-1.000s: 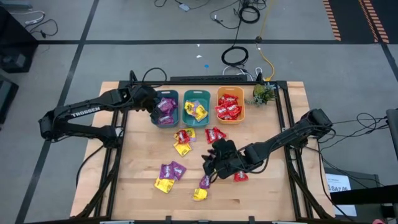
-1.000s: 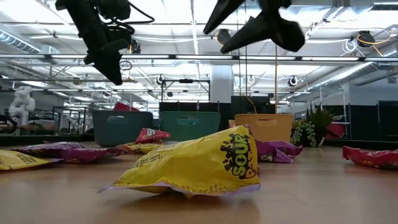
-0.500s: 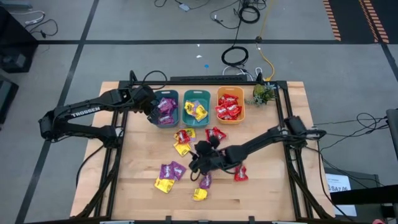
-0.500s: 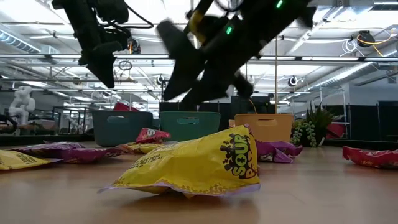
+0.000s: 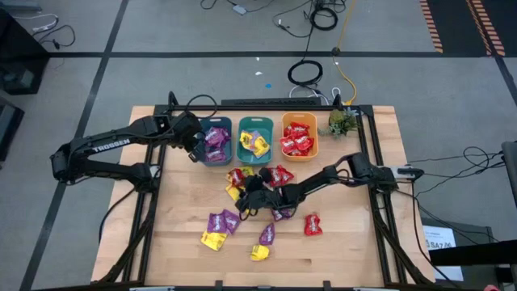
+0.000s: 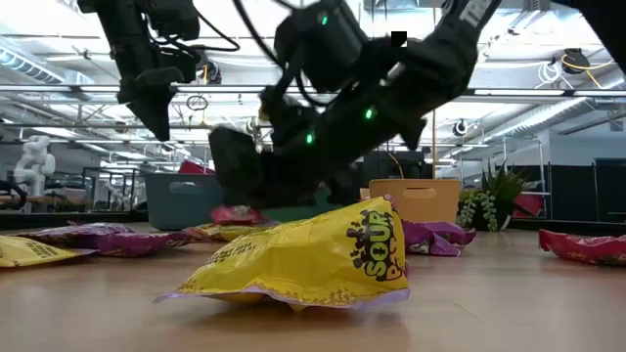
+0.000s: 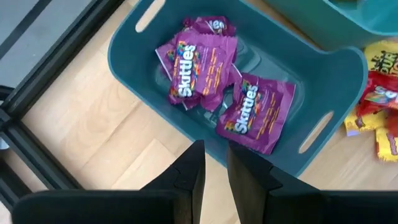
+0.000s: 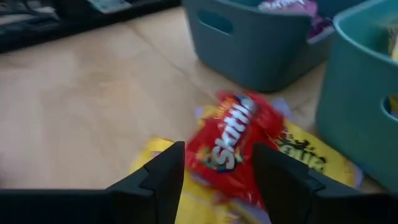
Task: Sort candy
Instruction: Put the red candy into the yellow bin
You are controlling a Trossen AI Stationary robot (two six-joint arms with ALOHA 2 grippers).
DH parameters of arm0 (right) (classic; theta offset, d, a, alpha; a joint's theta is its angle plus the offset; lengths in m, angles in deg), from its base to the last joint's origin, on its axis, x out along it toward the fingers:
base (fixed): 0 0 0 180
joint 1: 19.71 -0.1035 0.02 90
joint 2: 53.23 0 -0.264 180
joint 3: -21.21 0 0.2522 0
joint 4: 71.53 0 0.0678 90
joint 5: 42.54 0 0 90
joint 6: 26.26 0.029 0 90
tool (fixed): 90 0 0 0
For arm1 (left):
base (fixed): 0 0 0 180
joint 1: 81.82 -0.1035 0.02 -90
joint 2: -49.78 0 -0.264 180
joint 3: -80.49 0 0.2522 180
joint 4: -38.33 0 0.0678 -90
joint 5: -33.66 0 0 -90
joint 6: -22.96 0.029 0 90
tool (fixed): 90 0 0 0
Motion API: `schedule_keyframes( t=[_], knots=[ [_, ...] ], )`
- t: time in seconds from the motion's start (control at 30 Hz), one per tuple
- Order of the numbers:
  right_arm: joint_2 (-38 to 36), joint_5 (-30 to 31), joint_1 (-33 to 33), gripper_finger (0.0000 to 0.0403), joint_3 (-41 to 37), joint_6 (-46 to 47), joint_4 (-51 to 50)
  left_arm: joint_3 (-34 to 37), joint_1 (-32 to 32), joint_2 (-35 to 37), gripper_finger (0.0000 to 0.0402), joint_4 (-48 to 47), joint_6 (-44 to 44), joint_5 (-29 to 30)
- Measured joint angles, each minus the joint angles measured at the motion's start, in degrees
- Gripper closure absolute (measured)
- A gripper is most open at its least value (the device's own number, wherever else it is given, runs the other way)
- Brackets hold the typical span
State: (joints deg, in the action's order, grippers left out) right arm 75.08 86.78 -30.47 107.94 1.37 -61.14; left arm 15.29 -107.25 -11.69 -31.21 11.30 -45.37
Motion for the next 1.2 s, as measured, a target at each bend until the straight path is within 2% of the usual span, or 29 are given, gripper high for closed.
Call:
schedule_keyframes(
  t=[0.3,0.4,0.57,0.7,0.93,1.2],
  knots=[
    [2.58,-0.26,2.49,0.0233,0.10,0.14,0.19,0.00,0.00,0.00,0.0324,-2.81,0.02,-0.31],
    [2.58,-0.12,2.57,0.0271,0.10,-0.35,0.07,0.00,0.00,0.00,0.0324,-4.20,0.02,-0.31],
    [2.45,-0.06,2.05,0.0383,0.10,-0.10,-0.29,0.00,0.00,0.00,0.0324,-4.30,-0.02,-0.31],
    [1.07,-0.70,0.73,0.0391,-0.06,0.10,-1.15,0.00,0.00,0.00,0.0324,-4.66,-0.06,-0.92],
    [-7.99,0.12,-3.47,0.0402,-0.03,-6.11,-4.38,0.00,0.02,0.00,0.0324,-4.74,-0.24,-2.43],
    [-23.74,15.33,-6.28,0.0402,0.04,-7.17,-19.50,0.00,0.00,0.00,0.0324,-4.74,-4.47,-2.41]
  ],
)
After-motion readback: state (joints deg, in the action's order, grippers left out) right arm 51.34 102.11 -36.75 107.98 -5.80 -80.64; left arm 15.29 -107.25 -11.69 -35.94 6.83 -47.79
